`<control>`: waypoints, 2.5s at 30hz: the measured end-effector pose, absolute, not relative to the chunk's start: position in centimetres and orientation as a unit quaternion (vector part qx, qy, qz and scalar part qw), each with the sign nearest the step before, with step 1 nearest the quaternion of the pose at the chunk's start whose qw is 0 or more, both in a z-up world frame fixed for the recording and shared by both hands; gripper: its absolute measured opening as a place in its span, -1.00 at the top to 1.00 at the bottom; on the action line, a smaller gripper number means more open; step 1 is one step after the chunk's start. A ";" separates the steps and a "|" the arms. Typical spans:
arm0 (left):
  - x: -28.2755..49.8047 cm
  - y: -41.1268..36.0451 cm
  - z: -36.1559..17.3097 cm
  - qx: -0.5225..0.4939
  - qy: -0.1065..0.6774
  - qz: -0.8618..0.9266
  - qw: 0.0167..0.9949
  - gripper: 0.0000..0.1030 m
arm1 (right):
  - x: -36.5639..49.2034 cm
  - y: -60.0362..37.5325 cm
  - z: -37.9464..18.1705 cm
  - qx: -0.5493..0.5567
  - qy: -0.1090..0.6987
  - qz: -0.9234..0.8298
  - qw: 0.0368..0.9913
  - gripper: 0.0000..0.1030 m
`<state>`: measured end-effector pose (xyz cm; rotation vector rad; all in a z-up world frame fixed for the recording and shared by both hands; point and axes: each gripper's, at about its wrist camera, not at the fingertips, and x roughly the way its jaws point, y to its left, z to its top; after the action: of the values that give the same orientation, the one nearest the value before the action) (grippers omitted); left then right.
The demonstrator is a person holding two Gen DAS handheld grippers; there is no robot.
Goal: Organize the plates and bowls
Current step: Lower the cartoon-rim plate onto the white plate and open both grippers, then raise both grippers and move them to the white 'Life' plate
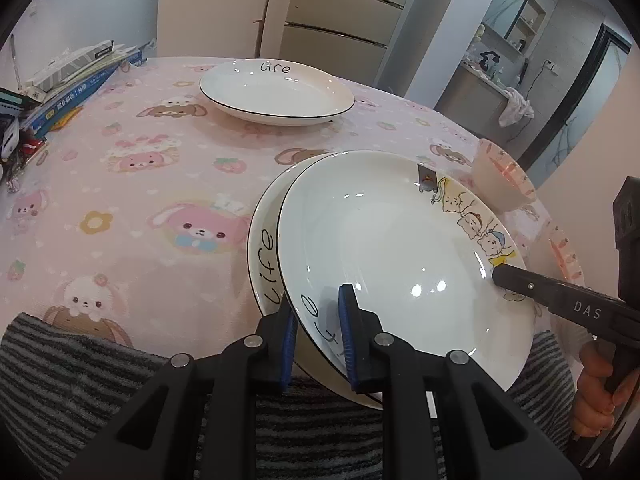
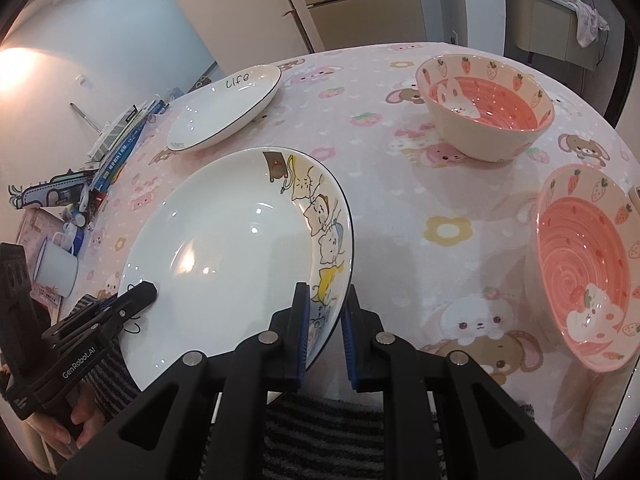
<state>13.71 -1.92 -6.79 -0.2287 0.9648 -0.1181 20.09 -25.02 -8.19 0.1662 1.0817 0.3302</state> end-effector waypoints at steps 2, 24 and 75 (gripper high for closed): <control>13.9 -2.0 -6.7 -0.104 0.464 -0.052 0.878 0.60 | 20.3 -24.8 -8.3 0.075 0.513 0.154 0.841 0.67; 13.6 -3.6 -5.3 -0.017 0.464 -0.011 0.886 0.54 | 19.6 -22.1 -8.5 -0.002 0.497 0.129 0.858 0.52; 7.8 2.0 11.5 -0.009 0.236 0.023 0.972 -0.72 | 19.7 -21.1 7.2 0.062 0.345 0.180 0.919 -0.03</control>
<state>7.84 2.04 11.52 -0.0187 0.4760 0.0457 19.72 -21.12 7.20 0.1274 0.7101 0.3693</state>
